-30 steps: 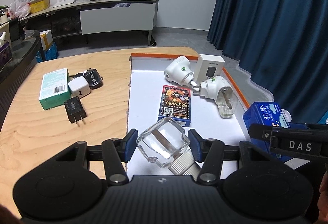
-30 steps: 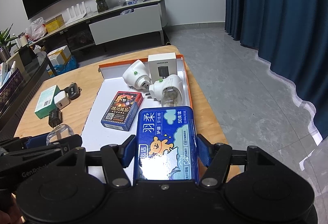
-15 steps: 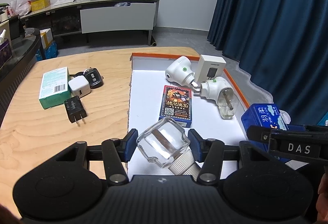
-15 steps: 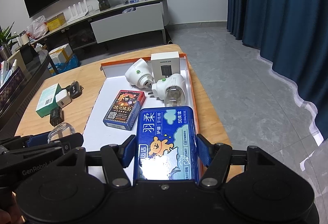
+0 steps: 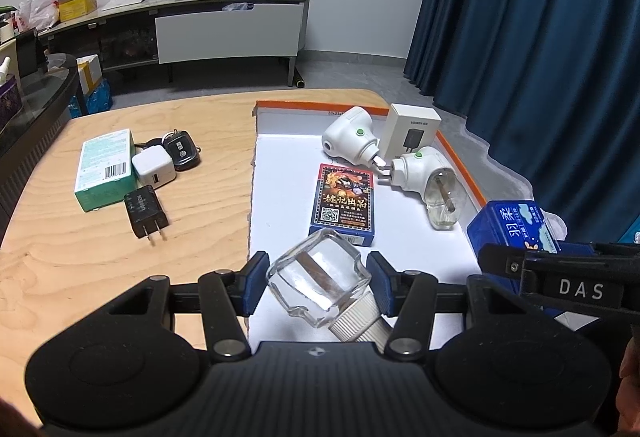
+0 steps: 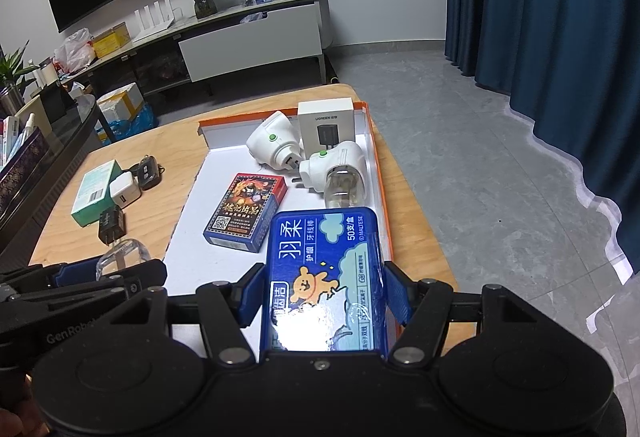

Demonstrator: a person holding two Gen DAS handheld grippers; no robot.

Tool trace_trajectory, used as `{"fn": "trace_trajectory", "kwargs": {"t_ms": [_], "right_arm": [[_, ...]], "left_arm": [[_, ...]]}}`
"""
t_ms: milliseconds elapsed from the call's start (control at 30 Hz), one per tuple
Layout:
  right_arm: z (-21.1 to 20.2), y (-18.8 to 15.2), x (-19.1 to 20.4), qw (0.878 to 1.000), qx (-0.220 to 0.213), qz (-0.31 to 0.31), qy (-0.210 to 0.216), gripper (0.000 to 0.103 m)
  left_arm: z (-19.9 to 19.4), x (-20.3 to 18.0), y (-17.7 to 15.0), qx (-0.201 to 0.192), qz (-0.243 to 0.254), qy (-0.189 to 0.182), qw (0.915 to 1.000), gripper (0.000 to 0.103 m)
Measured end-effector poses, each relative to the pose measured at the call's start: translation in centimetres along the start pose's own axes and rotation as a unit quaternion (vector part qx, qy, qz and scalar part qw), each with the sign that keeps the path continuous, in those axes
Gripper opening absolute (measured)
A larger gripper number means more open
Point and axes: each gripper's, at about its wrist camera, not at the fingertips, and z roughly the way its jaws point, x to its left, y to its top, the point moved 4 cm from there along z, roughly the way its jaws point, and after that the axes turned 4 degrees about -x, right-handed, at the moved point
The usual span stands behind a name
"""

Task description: Organize rigid objects

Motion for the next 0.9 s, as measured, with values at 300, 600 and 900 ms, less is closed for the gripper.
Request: {"fn": "trace_trajectory", "kwargs": {"t_ms": [300, 600, 900], "right_arm": [[0.03, -0.07, 0.09, 1.000, 0.001, -0.001, 0.001, 0.074], [0.13, -0.20, 0.18, 1.000, 0.004, -0.003, 0.001, 0.074], [0.21, -0.31, 0.28, 1.000, 0.006, -0.002, 0.002, 0.074]], "left_arm": [[0.01, 0.04, -0.04, 0.000, -0.001, 0.000, 1.0000, 0.054], [0.00, 0.04, -0.05, 0.001, -0.002, -0.001, 1.0000, 0.054], [0.06, 0.10, -0.14, 0.003, -0.004, -0.001, 1.0000, 0.054]]}}
